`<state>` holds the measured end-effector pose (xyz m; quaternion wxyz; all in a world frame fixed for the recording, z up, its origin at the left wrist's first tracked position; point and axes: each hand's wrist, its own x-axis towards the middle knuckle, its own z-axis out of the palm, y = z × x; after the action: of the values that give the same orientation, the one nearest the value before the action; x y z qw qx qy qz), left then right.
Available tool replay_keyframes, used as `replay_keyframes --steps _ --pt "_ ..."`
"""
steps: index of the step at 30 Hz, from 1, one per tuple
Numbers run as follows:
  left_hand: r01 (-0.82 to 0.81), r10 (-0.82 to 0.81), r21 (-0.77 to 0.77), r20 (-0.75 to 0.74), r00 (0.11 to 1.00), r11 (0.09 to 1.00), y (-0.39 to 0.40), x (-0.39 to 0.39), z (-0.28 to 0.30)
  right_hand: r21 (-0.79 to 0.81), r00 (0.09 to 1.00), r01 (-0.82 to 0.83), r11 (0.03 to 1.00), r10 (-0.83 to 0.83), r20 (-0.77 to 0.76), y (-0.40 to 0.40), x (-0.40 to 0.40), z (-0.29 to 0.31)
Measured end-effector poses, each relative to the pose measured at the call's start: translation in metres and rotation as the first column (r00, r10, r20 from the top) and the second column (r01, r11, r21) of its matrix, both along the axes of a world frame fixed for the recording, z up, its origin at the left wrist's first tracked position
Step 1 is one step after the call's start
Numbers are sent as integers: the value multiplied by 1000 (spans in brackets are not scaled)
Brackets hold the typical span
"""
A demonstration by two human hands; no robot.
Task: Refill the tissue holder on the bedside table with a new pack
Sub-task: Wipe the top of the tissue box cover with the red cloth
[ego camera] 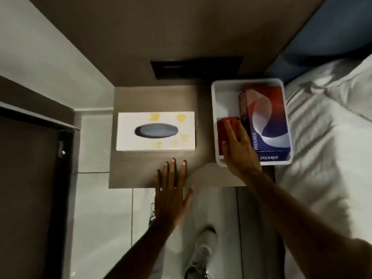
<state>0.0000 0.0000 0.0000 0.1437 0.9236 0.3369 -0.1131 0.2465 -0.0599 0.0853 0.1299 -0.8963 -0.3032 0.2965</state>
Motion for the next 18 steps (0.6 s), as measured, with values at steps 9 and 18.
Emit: replay_keyframes --steps 9,18 --pt "-17 12 69 76 997 997 15 -6 -48 -101 995 66 993 -58 85 22 7 -56" --pt "28 -23 -62 93 995 998 24 -8 -11 69 949 205 976 -215 230 34 17 -36"
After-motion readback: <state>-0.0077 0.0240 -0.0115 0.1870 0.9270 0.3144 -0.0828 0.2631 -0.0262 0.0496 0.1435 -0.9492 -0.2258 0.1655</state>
